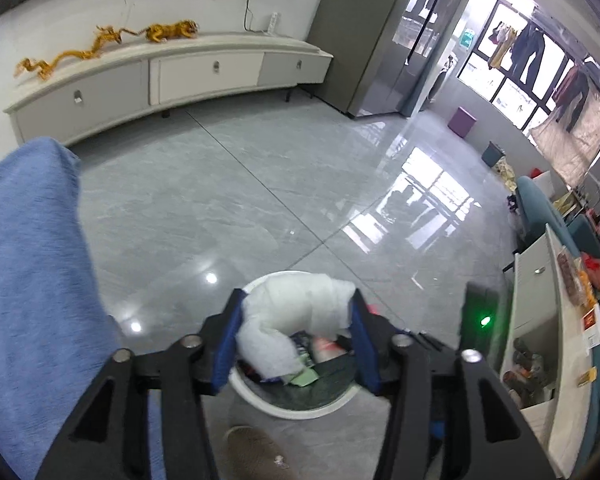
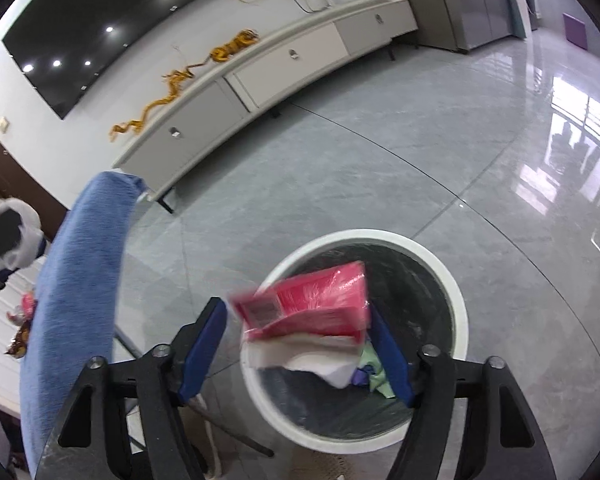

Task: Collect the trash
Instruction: 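Open both grippers to drop the tissue and pink bag into the bin, then move both open grippers back to the remaining trash on the towel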

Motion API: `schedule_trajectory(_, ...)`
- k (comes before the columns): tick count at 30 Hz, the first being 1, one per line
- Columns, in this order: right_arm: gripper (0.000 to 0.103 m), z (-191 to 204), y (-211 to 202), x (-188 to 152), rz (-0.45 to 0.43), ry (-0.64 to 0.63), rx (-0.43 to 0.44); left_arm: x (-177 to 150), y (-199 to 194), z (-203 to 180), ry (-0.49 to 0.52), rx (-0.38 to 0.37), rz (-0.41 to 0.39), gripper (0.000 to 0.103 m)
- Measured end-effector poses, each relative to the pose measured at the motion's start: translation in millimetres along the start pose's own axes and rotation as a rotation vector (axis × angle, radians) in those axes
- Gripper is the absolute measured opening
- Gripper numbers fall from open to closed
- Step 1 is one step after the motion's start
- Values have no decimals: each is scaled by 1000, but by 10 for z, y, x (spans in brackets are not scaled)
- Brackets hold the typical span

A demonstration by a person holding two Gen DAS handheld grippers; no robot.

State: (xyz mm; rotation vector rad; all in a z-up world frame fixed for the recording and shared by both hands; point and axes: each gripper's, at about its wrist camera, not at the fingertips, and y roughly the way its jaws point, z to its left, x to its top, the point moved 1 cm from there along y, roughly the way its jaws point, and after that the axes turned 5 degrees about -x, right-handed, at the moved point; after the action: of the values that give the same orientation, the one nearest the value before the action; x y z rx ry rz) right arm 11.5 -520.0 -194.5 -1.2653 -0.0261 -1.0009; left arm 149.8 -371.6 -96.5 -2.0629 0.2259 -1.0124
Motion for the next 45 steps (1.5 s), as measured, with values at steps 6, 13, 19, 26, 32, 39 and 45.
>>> schedule_trajectory(6,75,-147,60,-39,20,5,-42,3,143,-75,22,-28,31,57)
schedule_trajectory(13,75,-225,-137,-96,-1,33,-54,-69,-27,-64,30,-5,23,57)
schedule_trajectory(19,75,-103,-471,-99,-47,19,-64,-144,-386,-31,25,17,-25,57)
schedule_trajectory(26,75,213,-868,-88,-107,-17,-53,-300,-946,35,5,50,-108,57)
schedule_trajectory(32,75,600,-1238,-102,-161,-67,-27,-503,-1439,147,-31,96,-176,57)
schedule_trajectory(39,75,1094,-1660,-172,-216,-149,6,-801,-2106,315,-66,188,-284,57)
schedule_trajectory(45,75,1491,-1948,-246,-257,-216,27,-1051,-2604,510,-109,262,-364,57)
